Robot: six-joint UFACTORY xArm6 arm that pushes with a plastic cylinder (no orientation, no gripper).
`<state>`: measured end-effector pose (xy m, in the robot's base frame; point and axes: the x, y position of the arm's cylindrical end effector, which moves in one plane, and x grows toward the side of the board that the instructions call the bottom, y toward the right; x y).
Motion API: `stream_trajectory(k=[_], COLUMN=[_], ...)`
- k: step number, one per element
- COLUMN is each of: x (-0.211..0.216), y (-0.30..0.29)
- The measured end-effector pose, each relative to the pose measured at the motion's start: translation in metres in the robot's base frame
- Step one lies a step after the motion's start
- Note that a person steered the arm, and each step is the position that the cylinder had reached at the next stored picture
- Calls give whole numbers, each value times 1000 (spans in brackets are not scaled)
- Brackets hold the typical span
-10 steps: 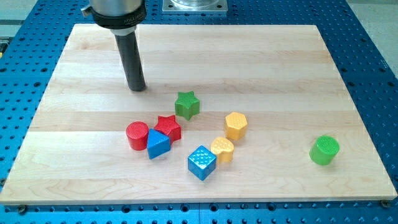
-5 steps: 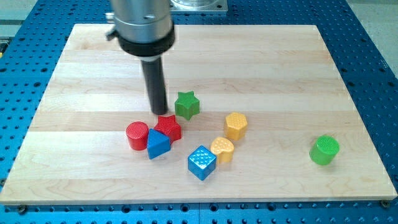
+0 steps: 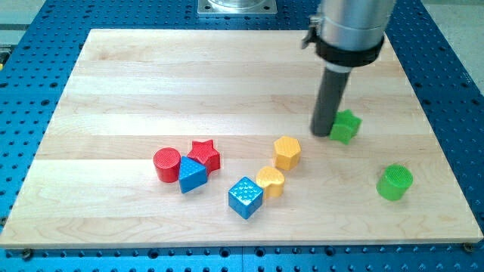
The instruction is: Move the green star above the green circle
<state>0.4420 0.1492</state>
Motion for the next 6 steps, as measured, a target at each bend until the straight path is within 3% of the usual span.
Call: stream_trajectory(k=[1,2,3,4,5,6], x=[-1,-39,-28,3,-4,-38], y=[42,51,88,88,72,-4])
